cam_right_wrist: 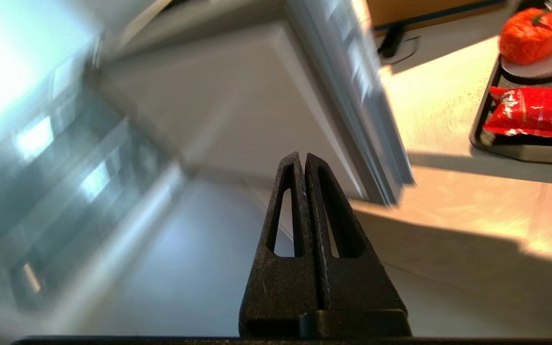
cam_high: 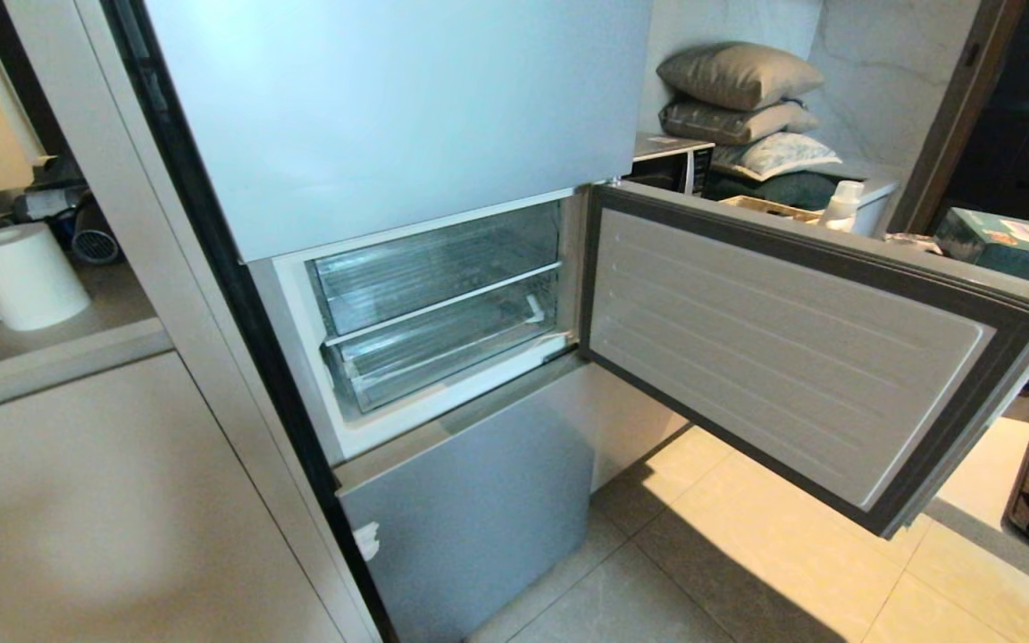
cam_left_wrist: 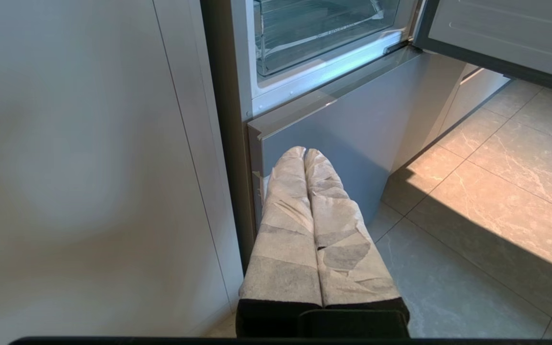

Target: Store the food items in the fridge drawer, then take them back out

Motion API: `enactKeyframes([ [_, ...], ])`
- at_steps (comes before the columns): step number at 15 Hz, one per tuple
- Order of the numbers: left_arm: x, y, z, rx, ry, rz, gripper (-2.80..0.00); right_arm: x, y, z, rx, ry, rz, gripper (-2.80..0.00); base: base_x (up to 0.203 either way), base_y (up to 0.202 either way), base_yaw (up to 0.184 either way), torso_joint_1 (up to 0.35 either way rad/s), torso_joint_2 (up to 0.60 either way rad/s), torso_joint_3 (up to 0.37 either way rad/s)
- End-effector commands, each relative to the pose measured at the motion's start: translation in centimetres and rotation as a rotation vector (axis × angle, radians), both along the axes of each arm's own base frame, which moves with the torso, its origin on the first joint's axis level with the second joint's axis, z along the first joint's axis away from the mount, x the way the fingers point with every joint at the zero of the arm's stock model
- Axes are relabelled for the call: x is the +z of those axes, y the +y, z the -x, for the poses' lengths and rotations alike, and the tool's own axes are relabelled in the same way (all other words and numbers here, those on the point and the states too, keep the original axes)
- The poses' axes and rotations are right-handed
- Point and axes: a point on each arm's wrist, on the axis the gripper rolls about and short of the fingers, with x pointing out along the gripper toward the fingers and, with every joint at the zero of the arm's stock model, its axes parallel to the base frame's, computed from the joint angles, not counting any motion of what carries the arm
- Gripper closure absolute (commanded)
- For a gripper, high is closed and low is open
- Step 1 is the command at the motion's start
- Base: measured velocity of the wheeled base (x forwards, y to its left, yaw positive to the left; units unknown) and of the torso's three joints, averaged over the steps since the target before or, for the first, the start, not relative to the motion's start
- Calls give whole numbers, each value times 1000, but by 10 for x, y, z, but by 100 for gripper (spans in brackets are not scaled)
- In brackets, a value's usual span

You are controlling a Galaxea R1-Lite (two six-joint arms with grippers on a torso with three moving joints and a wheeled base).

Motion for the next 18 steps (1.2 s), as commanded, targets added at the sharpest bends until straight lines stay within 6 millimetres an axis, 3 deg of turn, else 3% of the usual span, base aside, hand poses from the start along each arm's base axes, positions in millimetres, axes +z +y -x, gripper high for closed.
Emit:
enactKeyframes([
  [1,0,0,0,1,1,0,0,6,-35,-61,-102,8,-165,0,0,0,0,0,0,0],
  [4,0,0,0,1,0,0,0,6,-80,-97,-178,-90,-287,0,0,0,0,0,0,0],
  [7,0,0,0,1,1,0,0,9,-124,-110,-277,-183,-291,0,0,0,0,0,0,0],
  [10,0,0,0,1,2,0,0,11,-154,-131,-286,-202,-301,0,0,0,0,0,0,0],
  [16,0,0,0,1,2,0,0,-2,-213,-194,-65,-173,-457,0,0,0,0,0,0,0],
  [18,0,0,0,1,1,0,0,-8,-220,-208,93,-139,-541,0,0,0,0,0,0,0],
])
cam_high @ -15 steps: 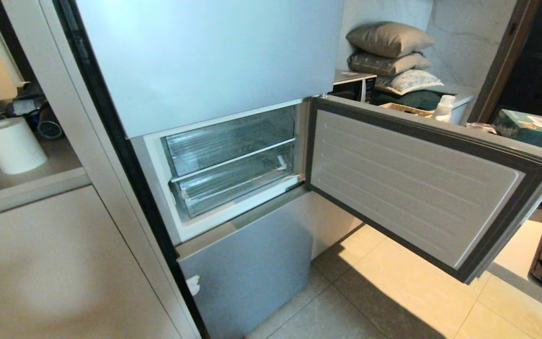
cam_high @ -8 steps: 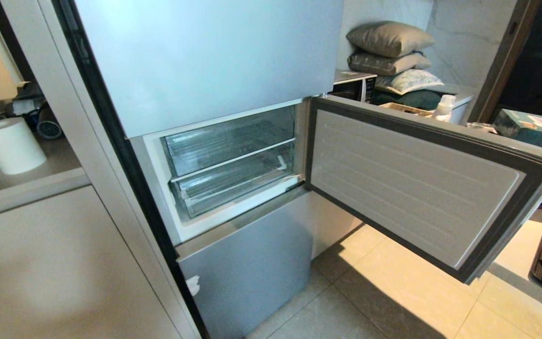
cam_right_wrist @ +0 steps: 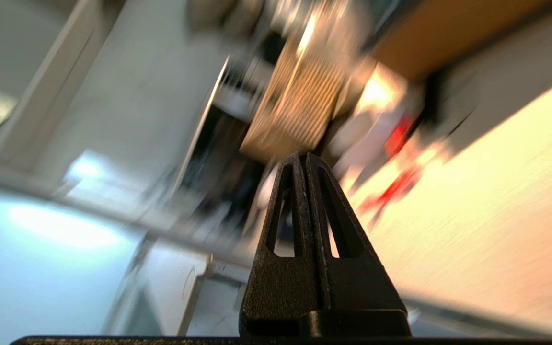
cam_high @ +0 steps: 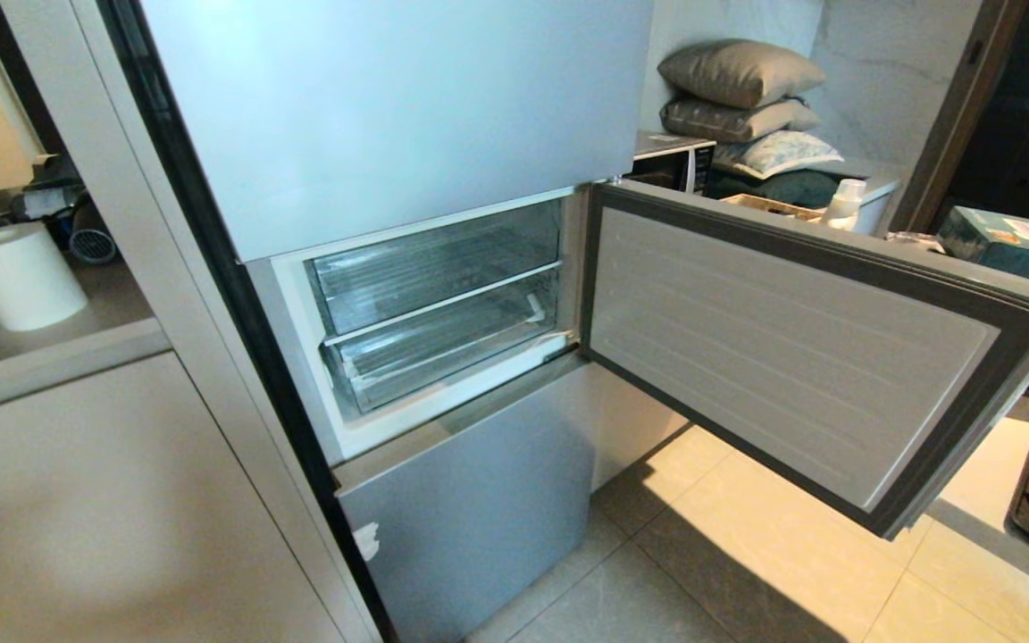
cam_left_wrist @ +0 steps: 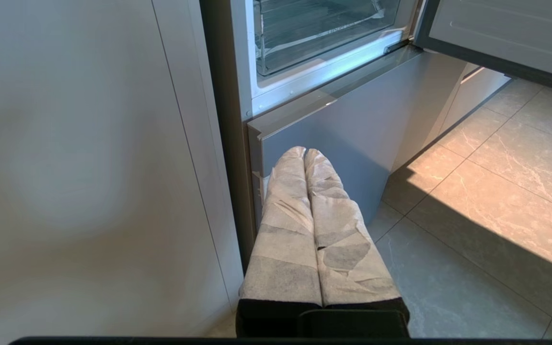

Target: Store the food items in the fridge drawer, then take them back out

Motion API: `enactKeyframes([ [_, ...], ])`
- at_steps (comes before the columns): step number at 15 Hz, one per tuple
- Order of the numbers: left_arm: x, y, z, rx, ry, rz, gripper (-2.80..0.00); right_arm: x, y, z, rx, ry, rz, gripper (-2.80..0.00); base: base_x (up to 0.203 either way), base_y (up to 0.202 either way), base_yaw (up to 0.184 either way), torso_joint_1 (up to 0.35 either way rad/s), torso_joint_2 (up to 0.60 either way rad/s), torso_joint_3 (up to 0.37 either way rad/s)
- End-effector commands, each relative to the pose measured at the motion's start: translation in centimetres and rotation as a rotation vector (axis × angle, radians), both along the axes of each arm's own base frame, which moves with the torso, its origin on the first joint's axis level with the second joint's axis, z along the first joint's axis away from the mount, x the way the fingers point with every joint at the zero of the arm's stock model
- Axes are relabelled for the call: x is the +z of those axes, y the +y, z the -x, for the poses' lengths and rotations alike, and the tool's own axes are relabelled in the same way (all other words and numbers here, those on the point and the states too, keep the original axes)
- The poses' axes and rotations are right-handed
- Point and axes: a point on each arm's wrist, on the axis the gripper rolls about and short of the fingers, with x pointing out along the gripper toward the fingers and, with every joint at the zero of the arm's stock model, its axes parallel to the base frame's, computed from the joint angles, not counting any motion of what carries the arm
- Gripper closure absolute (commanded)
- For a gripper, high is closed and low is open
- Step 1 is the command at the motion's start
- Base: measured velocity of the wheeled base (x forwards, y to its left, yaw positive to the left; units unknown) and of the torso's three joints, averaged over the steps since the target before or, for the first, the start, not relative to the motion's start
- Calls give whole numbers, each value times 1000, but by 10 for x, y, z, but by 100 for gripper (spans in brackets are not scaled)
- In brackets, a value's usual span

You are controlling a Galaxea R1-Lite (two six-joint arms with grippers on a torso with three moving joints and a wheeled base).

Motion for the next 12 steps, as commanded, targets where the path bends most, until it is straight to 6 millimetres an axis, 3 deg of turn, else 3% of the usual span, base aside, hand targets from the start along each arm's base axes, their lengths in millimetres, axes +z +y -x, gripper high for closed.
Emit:
enactKeyframes([
  [1,0,0,0,2,1,0,0,-22,-15,-24,161,27,-103,0,0,0,0,0,0,0],
  [6,0,0,0,1,1,0,0,-28,-12,-40,338,25,-248,0,0,0,0,0,0,0],
  [12,0,0,0,1,1,0,0,-32,7,-53,490,54,-275,0,0,0,0,0,0,0],
])
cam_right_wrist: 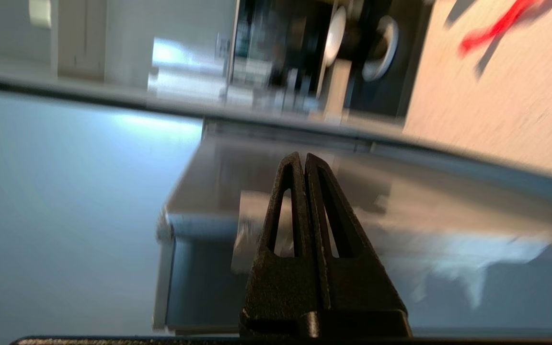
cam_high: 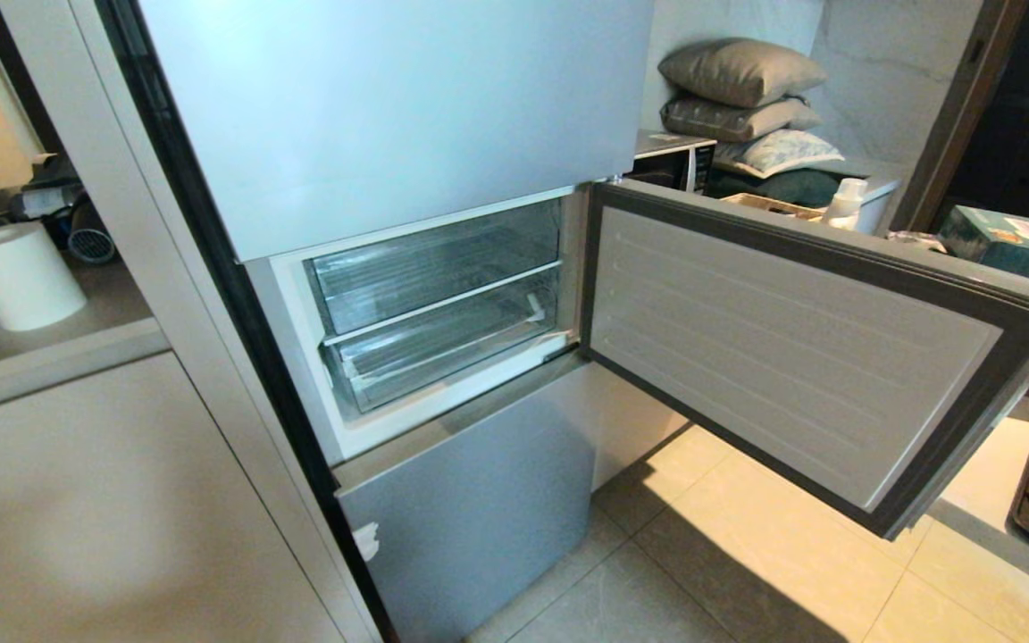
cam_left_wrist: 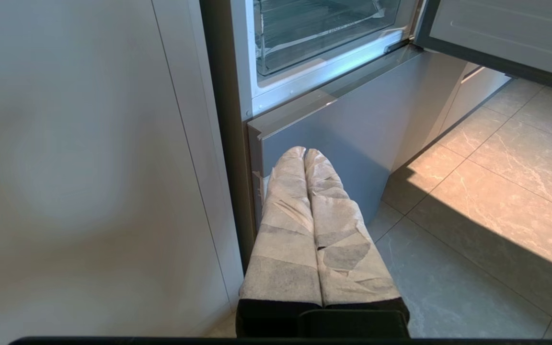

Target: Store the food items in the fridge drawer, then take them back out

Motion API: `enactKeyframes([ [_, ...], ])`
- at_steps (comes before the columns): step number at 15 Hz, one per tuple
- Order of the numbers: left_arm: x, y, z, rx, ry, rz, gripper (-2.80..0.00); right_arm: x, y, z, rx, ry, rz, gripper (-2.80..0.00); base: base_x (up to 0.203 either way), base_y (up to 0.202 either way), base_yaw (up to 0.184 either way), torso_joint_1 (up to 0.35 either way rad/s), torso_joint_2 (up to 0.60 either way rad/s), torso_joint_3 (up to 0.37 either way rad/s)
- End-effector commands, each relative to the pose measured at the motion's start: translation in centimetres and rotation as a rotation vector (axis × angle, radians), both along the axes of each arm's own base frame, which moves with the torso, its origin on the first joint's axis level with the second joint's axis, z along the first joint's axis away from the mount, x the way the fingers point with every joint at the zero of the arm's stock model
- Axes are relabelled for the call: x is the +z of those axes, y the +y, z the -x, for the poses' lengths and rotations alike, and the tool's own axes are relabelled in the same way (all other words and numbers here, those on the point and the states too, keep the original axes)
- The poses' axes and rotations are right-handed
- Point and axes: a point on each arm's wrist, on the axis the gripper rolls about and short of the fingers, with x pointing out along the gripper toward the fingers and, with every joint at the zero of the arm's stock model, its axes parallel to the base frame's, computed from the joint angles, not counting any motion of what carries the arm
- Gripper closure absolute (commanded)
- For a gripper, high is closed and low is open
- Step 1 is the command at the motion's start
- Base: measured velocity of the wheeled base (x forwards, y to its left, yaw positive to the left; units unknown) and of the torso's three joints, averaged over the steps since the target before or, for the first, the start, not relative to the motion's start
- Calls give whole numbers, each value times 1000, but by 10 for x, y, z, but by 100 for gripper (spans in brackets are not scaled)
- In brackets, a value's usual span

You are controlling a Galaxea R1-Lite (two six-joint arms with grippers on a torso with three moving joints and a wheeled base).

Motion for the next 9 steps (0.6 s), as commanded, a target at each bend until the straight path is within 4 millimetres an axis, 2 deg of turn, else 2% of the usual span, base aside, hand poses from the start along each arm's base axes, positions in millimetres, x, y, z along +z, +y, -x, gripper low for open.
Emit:
enactKeyframes([
  [1,0,0,0,1,1,0,0,2,9,0,63,-1,-5,0,0,0,0,0,0,0],
  [3,0,0,0,1,2,0,0,5,17,7,101,2,-8,0,0,0,0,0,0,0],
  [6,0,0,0,1,1,0,0,18,35,29,132,-7,0,0,0,0,0,0,0,0],
  [7,0,0,0,1,1,0,0,29,44,40,135,-31,23,0,0,0,0,0,0,0],
  [9,0,0,0,1,1,0,0,66,65,66,137,-123,101,0,0,0,0,0,0,0],
])
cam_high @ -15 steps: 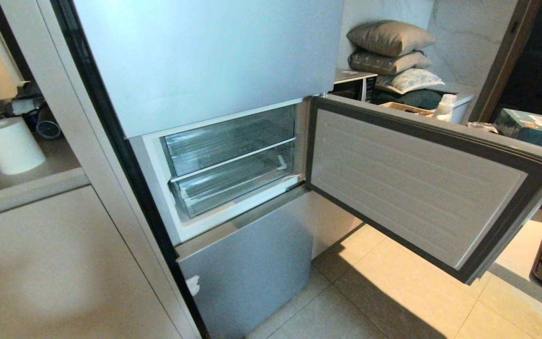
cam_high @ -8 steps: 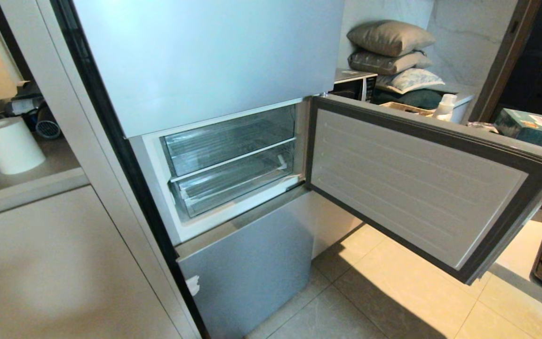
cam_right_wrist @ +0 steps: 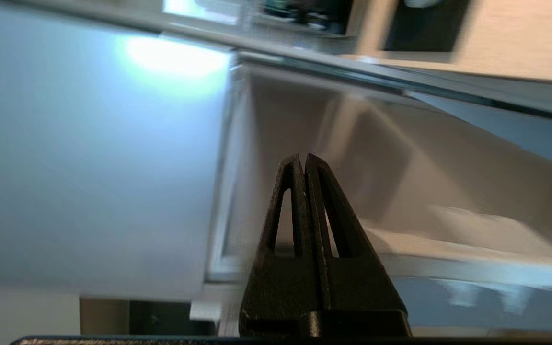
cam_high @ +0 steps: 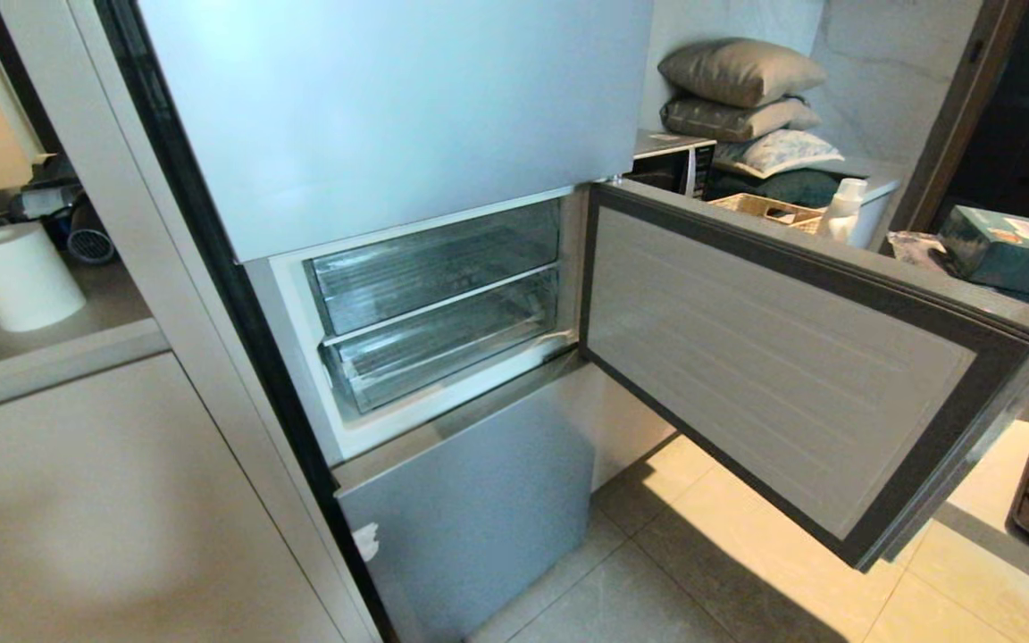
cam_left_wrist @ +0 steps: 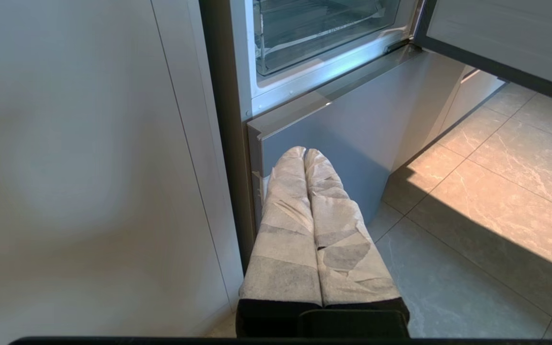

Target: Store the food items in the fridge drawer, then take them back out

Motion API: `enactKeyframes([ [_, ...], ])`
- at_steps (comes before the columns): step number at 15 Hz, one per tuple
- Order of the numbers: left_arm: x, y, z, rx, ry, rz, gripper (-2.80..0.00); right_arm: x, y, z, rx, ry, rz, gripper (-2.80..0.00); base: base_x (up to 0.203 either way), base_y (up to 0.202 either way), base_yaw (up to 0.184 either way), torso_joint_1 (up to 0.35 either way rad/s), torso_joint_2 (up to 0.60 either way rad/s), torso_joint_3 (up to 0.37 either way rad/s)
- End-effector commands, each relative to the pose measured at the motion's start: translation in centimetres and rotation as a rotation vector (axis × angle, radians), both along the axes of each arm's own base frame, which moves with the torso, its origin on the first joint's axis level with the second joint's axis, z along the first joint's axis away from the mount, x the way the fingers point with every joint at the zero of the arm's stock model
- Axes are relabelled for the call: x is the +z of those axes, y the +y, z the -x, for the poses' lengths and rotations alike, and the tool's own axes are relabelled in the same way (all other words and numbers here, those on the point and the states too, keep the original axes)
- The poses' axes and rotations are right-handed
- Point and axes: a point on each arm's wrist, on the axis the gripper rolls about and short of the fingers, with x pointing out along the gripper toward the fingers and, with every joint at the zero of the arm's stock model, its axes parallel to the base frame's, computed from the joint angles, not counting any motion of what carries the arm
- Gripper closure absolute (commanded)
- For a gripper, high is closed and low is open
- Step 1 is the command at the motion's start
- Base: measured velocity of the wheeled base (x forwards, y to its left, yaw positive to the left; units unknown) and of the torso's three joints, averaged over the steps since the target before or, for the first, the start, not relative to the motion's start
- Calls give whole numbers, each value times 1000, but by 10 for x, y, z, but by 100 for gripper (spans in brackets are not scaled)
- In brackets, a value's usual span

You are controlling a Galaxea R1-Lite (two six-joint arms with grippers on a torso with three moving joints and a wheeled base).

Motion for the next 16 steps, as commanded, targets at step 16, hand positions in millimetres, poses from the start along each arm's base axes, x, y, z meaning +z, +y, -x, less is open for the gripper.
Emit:
enactKeyframes([
  [16,0,0,0,1,1,0,0,-48,1,-71,-422,114,500,0,0,0,0,0,0,0],
])
